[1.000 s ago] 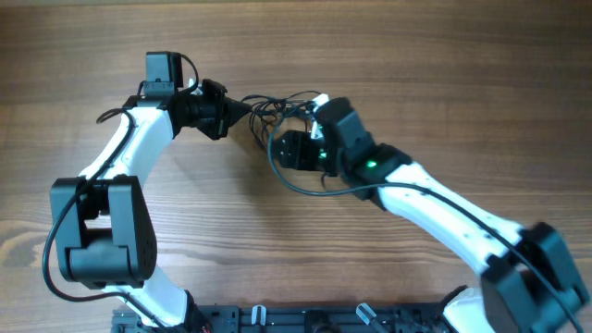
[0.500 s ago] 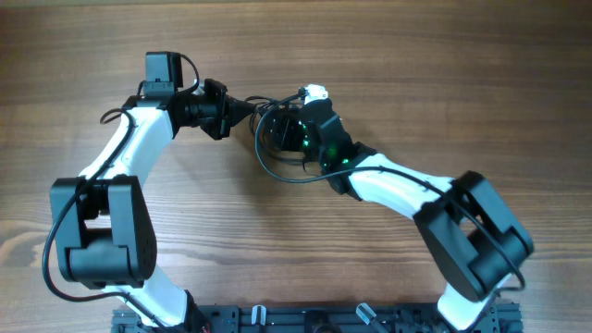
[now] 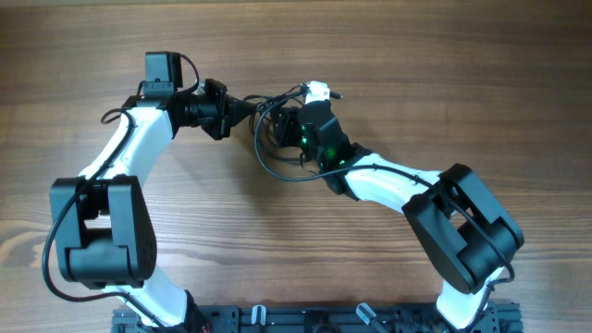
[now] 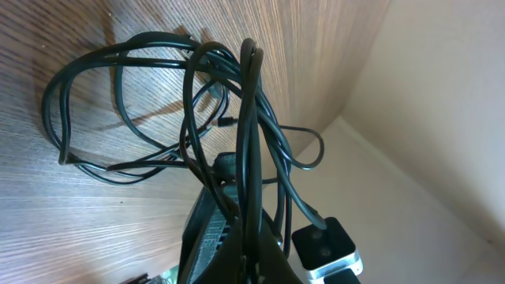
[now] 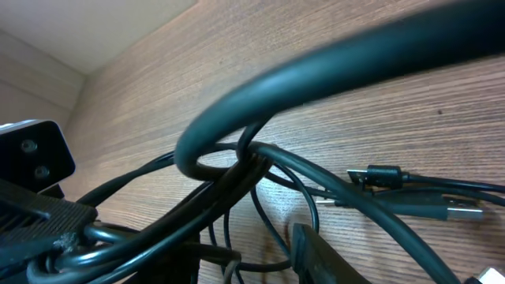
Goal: Untangle cables
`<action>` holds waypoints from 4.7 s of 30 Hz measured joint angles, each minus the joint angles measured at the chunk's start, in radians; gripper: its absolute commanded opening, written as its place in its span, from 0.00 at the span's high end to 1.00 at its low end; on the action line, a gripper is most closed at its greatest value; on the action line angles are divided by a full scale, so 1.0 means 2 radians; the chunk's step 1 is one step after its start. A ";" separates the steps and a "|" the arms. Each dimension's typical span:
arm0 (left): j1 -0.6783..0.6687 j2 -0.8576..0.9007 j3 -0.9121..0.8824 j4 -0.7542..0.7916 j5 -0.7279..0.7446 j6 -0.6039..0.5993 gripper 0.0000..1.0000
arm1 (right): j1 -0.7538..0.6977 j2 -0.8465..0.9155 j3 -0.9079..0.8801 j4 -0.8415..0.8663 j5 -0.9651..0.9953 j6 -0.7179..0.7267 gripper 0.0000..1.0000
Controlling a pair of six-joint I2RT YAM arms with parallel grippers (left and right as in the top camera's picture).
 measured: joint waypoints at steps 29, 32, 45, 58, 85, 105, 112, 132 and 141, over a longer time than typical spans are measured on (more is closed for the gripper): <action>0.009 0.000 0.000 -0.001 -0.044 0.048 0.96 | -0.123 -0.145 -0.002 -0.410 -0.162 -0.102 0.96; 0.008 0.000 0.000 -0.016 -0.053 0.124 0.96 | -0.134 -0.146 -0.002 -0.420 -0.163 -0.108 0.96; 0.008 0.000 0.000 -0.034 -0.043 0.467 0.96 | -0.139 -0.146 -0.001 -0.475 -0.138 -0.125 0.53; 0.008 0.000 0.000 -0.044 0.070 0.606 0.96 | -0.152 -0.209 0.065 -0.519 -0.257 -0.201 0.29; 0.008 0.000 0.000 -0.087 0.204 0.747 0.96 | -0.084 -0.118 0.064 -0.483 -0.365 -0.280 0.82; 0.008 0.000 0.000 -0.087 0.204 0.747 0.96 | -0.089 -0.117 0.062 -0.373 -0.403 -0.221 0.96; 0.008 0.000 0.000 -0.087 0.204 0.747 0.96 | -0.130 -0.116 0.061 -0.254 -0.488 -0.153 0.95; 0.006 0.000 0.000 -0.087 0.202 0.747 0.96 | -0.104 -0.116 0.060 -0.199 -0.222 0.096 0.96; -0.024 0.000 0.000 -0.083 0.200 0.747 0.96 | -0.072 -0.116 0.060 -0.199 -0.081 0.191 0.96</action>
